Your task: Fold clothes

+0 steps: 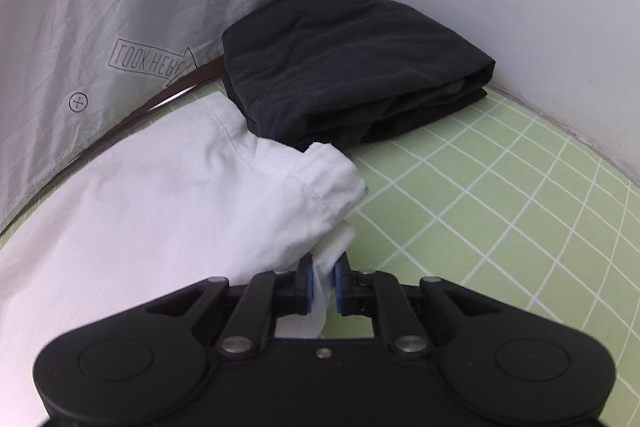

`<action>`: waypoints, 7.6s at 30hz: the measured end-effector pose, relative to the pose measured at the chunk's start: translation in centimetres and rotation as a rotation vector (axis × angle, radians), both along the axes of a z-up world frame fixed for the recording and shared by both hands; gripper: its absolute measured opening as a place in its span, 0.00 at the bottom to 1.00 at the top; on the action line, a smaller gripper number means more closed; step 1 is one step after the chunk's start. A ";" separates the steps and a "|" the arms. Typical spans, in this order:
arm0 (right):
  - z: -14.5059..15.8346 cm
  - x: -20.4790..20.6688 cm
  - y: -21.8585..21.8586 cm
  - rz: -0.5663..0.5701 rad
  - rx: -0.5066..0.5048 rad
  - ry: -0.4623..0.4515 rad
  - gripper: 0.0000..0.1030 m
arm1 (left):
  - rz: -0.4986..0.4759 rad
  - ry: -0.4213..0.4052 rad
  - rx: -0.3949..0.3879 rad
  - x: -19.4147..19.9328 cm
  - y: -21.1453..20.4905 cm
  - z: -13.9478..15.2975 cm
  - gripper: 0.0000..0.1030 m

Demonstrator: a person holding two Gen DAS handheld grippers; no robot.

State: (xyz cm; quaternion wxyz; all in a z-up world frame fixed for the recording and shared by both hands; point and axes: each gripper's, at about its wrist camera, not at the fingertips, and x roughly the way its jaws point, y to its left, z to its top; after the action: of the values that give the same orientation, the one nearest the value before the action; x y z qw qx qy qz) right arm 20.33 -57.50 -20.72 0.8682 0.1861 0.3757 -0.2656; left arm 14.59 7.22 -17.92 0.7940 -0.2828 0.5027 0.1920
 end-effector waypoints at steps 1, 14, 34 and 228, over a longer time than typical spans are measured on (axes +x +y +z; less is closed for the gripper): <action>-0.3 -0.2 0.0 0.000 0.002 0.012 0.16 | -0.001 0.000 0.001 -0.1 0.0 0.1 0.03; 3.0 -3.0 1.0 -0.044 0.074 -0.118 0.52 | 0.029 -0.171 -0.114 0.0 1.2 3.1 0.22; -0.1 -1.0 1.3 -0.105 0.394 -0.155 0.53 | 0.063 -0.102 -0.300 4.4 2.2 -0.5 0.31; 0.1 -3.8 22.0 0.239 0.015 0.182 1.00 | -0.697 -0.255 0.093 6.5 -4.9 3.8 0.44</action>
State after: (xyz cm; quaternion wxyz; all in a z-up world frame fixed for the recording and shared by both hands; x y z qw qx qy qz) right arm 16.56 -35.46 -20.61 0.8546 0.1216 0.4742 -0.1731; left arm 21.11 2.35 -14.08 0.8799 -0.0799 0.4568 -0.1038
